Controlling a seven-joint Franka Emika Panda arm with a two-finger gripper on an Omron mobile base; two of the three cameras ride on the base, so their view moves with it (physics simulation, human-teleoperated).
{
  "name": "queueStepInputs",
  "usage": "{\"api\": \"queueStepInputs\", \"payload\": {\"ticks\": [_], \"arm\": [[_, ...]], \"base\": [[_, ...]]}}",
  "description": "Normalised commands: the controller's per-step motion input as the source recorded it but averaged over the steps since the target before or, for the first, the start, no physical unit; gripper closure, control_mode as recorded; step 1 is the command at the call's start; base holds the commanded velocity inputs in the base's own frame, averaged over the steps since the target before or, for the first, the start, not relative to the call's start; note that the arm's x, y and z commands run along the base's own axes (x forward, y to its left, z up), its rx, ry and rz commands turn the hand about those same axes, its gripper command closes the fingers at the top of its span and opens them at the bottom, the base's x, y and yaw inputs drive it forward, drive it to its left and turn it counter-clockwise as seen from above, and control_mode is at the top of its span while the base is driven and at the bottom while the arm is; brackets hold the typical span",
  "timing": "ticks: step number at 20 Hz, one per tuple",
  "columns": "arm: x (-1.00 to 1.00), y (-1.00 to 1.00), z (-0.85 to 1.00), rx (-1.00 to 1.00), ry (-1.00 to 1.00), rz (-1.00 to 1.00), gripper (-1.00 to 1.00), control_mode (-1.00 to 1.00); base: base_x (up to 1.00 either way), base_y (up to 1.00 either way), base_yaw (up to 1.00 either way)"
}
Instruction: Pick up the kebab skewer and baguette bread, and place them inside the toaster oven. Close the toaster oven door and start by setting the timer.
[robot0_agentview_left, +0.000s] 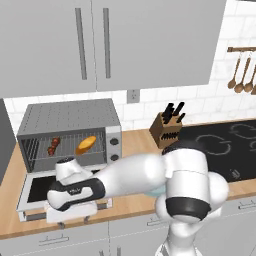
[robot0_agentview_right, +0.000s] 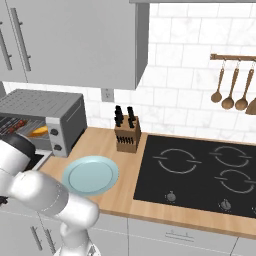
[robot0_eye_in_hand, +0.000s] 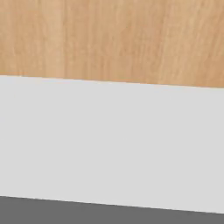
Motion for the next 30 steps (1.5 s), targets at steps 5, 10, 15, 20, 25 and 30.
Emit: {"api": "queueStepInputs", "payload": {"ticks": [5,10,15,20,25,30], "arm": [[0.29,0.06,-0.22,-0.03,-0.05,0.07,-1.0,-1.0],[0.53,-0.02,-0.1,0.0,-0.12,0.0,-1.0,-1.0],[0.71,-0.01,0.0,0.0,-0.14,0.0,-1.0,-1.0],[0.55,-0.06,-0.02,0.0,-0.19,0.0,-1.0,-1.0],[0.64,-0.08,-0.02,0.0,-0.23,0.0,-1.0,-1.0],[0.64,-0.17,-0.06,0.0,-0.23,0.0,-1.0,-1.0]], "base": [[0.0,0.0,0.0],[0.0,0.0,0.0],[0.0,0.0,0.0],[0.0,0.0,0.0],[0.0,0.0,0.0],[0.0,0.0,0.0]]}}
